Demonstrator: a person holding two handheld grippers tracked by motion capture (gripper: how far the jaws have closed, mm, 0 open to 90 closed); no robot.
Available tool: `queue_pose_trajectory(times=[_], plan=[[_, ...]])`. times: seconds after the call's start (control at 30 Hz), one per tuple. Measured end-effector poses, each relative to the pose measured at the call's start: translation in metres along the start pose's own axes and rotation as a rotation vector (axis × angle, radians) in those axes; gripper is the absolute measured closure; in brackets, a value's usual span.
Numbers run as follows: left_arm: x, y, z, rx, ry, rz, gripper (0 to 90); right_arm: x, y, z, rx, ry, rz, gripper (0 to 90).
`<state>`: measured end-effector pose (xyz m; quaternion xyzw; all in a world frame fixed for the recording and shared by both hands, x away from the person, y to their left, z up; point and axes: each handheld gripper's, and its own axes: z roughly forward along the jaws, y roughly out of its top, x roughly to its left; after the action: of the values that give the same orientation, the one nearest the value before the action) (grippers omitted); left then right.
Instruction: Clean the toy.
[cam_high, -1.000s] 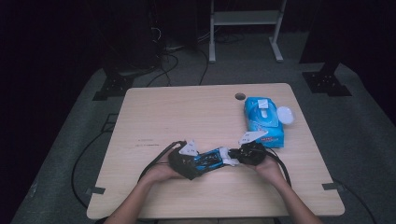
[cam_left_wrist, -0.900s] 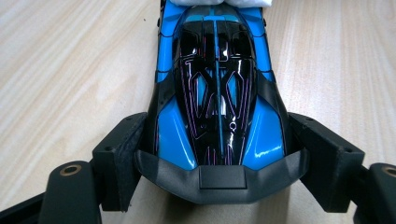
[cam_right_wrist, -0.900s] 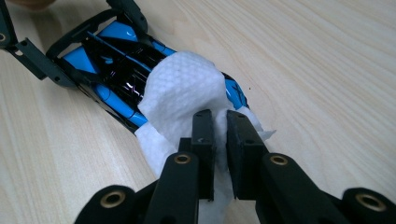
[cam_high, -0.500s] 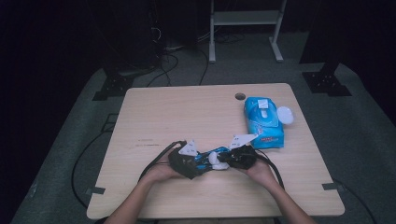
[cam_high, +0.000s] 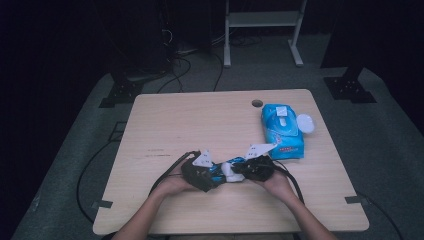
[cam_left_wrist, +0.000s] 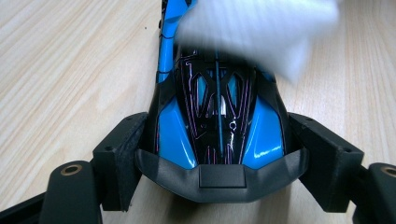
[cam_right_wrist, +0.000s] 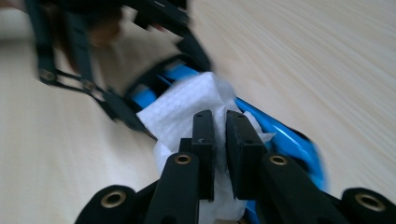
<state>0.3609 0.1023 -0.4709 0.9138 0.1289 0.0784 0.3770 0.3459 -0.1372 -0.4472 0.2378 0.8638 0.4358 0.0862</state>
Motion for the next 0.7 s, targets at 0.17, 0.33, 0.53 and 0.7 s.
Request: queue_pose_trajectory(times=[0.17,0.33,0.53,0.7], plan=[[0.002,-0.003,-0.006,0.008,-0.024,-0.018,17.5,0.004,0.000,0.005,0.025,-0.008,-0.026,81.3],[0.003,-0.005,-0.007,0.001,-0.017,-0.013,24.8,-0.003,-0.004,-0.001,0.024,-0.029,-0.002,81.4],[0.002,-0.003,-0.005,0.001,-0.009,-0.005,25.1,0.010,0.006,0.011,0.022,0.009,-0.037,81.3],[0.000,-0.002,-0.003,0.011,-0.004,-0.004,21.9,0.019,0.014,0.028,0.016,0.062,-0.039,81.4]])
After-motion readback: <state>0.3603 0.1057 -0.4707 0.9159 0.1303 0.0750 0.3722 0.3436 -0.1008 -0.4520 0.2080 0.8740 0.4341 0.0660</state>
